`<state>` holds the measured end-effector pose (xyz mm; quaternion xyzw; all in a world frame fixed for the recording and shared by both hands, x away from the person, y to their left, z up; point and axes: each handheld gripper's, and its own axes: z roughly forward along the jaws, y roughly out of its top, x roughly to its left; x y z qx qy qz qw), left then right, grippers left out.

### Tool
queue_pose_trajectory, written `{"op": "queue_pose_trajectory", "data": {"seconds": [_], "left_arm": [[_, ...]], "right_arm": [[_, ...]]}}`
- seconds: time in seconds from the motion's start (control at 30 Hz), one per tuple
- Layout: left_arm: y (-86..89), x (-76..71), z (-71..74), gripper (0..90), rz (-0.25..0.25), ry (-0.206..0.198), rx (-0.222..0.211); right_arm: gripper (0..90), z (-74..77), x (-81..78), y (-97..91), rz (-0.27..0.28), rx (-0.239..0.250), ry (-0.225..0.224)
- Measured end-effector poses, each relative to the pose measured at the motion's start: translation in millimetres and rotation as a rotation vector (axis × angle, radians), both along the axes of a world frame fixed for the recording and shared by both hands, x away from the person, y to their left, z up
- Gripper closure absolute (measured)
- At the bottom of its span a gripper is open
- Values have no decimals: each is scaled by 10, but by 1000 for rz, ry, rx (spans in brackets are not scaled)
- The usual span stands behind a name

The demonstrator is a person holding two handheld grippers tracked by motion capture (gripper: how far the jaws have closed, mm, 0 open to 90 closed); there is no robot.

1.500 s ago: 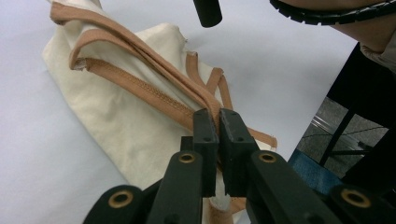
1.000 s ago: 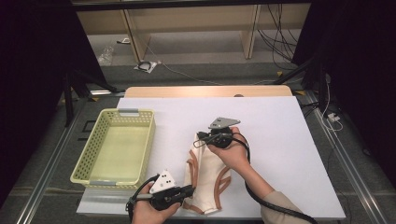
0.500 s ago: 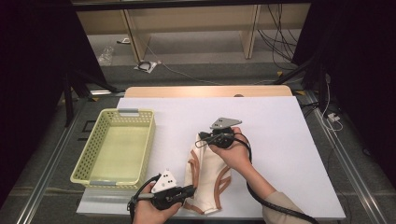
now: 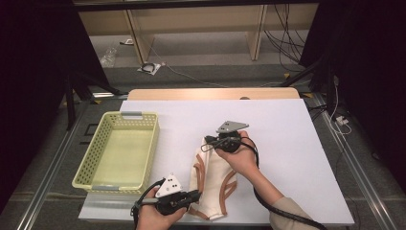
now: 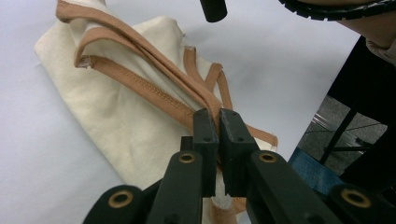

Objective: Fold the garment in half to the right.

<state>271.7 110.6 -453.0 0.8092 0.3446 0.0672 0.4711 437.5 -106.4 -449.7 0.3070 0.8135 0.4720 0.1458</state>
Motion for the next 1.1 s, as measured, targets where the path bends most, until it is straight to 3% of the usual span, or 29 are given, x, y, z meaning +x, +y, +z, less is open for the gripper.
{"op": "queue_pose_trajectory", "data": {"seconds": [1.1], "left_arm": [[-60, 32, -24, 854, -10, 17, 6]], "right_arm": [[897, -22, -6, -63, -20, 1, 6]]}}
